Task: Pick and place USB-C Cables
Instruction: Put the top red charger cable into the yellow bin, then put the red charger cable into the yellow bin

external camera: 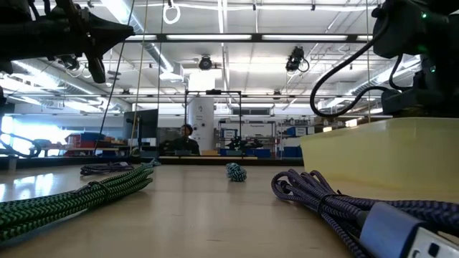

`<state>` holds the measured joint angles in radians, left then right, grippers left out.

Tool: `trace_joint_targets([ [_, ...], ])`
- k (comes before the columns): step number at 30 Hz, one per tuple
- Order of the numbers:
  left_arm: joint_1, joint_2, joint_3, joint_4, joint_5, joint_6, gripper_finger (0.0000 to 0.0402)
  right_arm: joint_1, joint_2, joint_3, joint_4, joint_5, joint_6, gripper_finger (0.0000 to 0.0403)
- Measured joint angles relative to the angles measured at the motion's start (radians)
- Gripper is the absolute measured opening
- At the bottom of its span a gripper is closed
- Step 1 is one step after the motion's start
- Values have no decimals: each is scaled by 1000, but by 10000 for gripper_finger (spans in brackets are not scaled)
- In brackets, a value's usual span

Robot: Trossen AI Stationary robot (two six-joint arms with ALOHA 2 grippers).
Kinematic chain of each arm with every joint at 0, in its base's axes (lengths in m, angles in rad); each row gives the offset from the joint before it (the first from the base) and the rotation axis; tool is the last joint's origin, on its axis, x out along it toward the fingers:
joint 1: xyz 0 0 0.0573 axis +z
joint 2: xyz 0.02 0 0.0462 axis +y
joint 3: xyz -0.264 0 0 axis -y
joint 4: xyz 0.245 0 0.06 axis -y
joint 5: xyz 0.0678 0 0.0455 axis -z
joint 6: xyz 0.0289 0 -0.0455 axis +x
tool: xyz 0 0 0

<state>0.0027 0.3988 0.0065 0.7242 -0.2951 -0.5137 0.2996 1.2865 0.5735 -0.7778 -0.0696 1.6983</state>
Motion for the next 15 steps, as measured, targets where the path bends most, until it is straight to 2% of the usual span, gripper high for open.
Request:
trace_joint_targets([
  [7, 0, 0, 0, 0, 0, 1, 21, 0, -4, 18, -22, 4, -11, 83],
  [15, 0, 0, 0, -4, 0, 2, 21, -10, -9, 202, -205, 55, -64, 84],
])
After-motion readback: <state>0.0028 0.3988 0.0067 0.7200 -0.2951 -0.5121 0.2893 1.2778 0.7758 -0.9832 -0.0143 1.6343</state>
